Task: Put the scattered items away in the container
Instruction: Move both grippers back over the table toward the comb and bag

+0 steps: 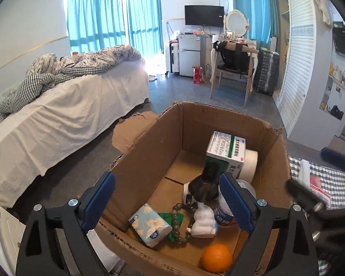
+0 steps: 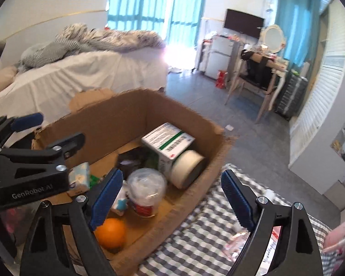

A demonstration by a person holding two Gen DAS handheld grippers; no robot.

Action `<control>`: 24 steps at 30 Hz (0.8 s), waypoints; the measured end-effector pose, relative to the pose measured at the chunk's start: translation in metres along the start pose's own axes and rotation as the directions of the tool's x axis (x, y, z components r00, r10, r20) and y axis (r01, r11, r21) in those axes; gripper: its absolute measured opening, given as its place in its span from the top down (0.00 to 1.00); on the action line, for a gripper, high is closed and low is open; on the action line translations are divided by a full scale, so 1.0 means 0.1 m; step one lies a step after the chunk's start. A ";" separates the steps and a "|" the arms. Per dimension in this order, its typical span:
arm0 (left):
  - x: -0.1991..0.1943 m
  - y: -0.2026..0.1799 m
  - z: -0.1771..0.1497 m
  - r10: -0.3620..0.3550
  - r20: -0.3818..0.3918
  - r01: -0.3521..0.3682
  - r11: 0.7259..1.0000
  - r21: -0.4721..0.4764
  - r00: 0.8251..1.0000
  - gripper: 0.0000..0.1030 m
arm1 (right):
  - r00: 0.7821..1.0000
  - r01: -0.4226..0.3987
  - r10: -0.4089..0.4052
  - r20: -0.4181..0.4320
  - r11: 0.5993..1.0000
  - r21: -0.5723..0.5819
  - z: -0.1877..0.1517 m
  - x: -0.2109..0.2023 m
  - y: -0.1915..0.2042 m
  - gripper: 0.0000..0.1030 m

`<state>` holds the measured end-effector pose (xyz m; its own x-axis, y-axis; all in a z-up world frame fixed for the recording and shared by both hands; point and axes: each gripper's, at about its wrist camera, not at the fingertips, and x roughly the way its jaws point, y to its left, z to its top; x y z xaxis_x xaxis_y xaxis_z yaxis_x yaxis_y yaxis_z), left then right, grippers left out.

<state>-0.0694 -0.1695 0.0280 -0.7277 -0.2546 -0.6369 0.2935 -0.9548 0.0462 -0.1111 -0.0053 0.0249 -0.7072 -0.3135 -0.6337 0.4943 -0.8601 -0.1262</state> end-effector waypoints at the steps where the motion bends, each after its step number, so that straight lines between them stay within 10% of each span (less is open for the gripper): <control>1: -0.01 -0.01 0.01 -0.002 0.000 0.002 1.000 0.001 1.000 0.08 | 1.000 0.014 -0.014 0.006 1.000 0.011 0.00 -0.04 -0.08 0.15; 15: -0.31 -0.83 -0.14 -0.151 0.021 0.148 0.983 0.108 0.988 0.05 | 0.954 0.286 -0.298 0.019 0.929 0.234 -0.48 -0.81 -1.52 0.12; 24: -0.29 -1.75 -0.46 -0.275 -0.084 0.287 0.928 0.238 0.958 0.03 | 0.950 0.295 -0.286 -0.127 0.954 0.058 -1.13 -0.65 -1.67 0.12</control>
<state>-0.0715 0.0121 0.0029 -0.7258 0.0315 -0.6872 -0.0844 -0.9955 0.0435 -0.0909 0.2041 0.0012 -0.7492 -0.0010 -0.6624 0.2334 -0.9363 -0.2625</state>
